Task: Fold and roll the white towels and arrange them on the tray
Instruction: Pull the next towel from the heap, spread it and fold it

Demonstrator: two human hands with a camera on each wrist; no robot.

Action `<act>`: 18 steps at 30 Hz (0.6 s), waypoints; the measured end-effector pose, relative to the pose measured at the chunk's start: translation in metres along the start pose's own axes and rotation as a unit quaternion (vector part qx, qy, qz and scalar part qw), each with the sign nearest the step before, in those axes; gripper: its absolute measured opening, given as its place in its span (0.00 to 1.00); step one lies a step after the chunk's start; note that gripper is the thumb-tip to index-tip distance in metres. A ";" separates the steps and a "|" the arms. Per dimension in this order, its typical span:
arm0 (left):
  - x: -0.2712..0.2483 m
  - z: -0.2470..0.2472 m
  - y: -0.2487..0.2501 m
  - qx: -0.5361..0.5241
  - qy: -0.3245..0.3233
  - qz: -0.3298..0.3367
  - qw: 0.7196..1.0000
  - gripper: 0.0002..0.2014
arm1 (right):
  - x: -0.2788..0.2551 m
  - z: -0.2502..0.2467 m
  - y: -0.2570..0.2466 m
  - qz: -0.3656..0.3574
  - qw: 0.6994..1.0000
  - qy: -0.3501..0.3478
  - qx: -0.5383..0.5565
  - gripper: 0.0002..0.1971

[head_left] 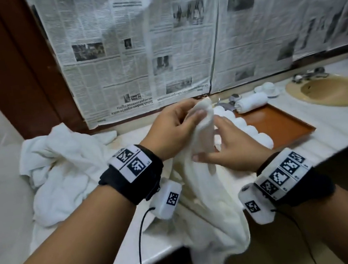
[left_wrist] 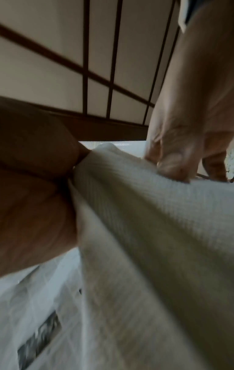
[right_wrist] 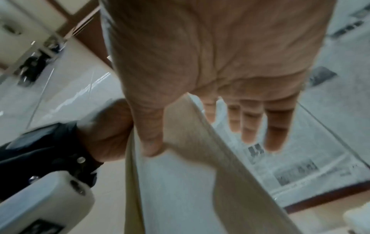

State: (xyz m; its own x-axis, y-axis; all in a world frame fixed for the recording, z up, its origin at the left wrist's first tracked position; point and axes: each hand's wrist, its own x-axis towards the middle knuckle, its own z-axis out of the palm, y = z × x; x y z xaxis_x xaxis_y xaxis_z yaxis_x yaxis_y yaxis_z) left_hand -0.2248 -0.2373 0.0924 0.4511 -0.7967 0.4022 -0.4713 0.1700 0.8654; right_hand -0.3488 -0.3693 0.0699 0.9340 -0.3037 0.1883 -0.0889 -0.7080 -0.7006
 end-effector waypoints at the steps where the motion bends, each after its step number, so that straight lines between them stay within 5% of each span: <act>1: 0.002 0.008 0.010 0.026 -0.009 0.020 0.999 0.07 | -0.002 -0.002 0.005 -0.037 0.998 0.010 0.052 0.29; 3: 0.003 0.021 0.025 0.094 0.006 0.046 0.995 0.10 | -0.007 -0.011 0.011 -0.054 0.990 0.036 0.123 0.12; 6: -0.003 0.036 0.028 0.193 0.079 0.025 0.978 0.19 | -0.012 -0.030 0.024 -0.045 0.973 0.028 0.225 0.10; 9: -0.024 0.051 0.014 0.218 0.079 -0.063 0.971 0.23 | -0.016 -0.041 0.030 -0.073 0.969 0.010 0.236 0.11; 14: -0.082 0.074 -0.024 0.322 0.014 -0.282 0.904 0.02 | -0.021 -0.061 0.034 -0.075 0.942 0.040 0.325 0.11; 18: -0.116 0.071 -0.042 0.374 0.138 -0.361 0.843 0.14 | -0.017 -0.072 0.034 -0.110 0.937 0.039 0.329 0.11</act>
State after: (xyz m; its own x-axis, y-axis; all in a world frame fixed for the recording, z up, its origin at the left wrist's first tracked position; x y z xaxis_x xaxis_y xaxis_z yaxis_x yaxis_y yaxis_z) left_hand -0.3111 -0.1932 -0.0123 0.9356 -0.3530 -0.0050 -0.2981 -0.7973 0.5248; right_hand -0.3928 -0.4343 0.0922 0.8745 -0.2600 0.4095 0.3595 -0.2194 -0.9070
